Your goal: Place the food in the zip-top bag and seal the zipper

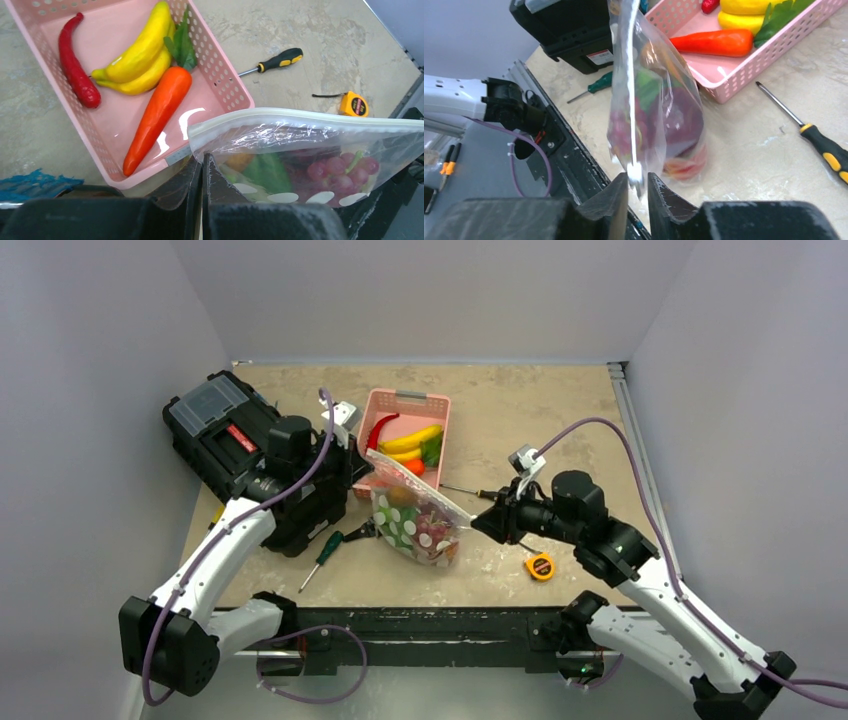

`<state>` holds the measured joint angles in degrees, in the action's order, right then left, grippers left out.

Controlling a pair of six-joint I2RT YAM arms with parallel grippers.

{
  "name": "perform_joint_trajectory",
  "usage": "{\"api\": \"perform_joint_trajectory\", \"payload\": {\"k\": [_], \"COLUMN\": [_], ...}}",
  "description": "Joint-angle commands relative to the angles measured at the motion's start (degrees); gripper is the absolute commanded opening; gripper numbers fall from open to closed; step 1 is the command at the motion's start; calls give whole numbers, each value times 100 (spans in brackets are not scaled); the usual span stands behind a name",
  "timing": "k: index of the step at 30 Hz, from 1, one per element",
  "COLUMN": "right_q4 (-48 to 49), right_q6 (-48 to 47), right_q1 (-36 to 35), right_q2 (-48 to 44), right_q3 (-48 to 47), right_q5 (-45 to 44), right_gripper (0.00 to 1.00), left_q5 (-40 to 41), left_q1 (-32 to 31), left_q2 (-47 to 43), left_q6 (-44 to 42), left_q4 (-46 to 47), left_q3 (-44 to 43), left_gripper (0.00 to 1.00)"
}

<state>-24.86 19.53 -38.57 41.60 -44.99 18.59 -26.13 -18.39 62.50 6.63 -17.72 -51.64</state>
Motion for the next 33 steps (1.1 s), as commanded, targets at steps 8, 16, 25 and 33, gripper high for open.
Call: {"api": "perform_joint_trajectory", "payload": {"k": [8, 16, 25, 33], "right_q4": [677, 1358, 2072, 2375], "right_q6": [120, -211, 303, 535], "right_q1": [27, 26, -63, -176], "right_q2": [385, 2201, 3600, 3911], "right_q3": [-235, -1230, -1866, -1795], "right_q5": [-937, -356, 953, 725], "right_gripper": [80, 81, 88, 67], "left_q5": [311, 154, 39, -89], "left_q1": [167, 161, 157, 152], "left_q2": [-120, -107, -78, -42], "left_q6": [-103, -57, -39, -4], "left_q4": [299, 311, 277, 245], "left_q3": [-67, -90, -134, -194], "left_gripper": [0, 0, 0, 0]}}
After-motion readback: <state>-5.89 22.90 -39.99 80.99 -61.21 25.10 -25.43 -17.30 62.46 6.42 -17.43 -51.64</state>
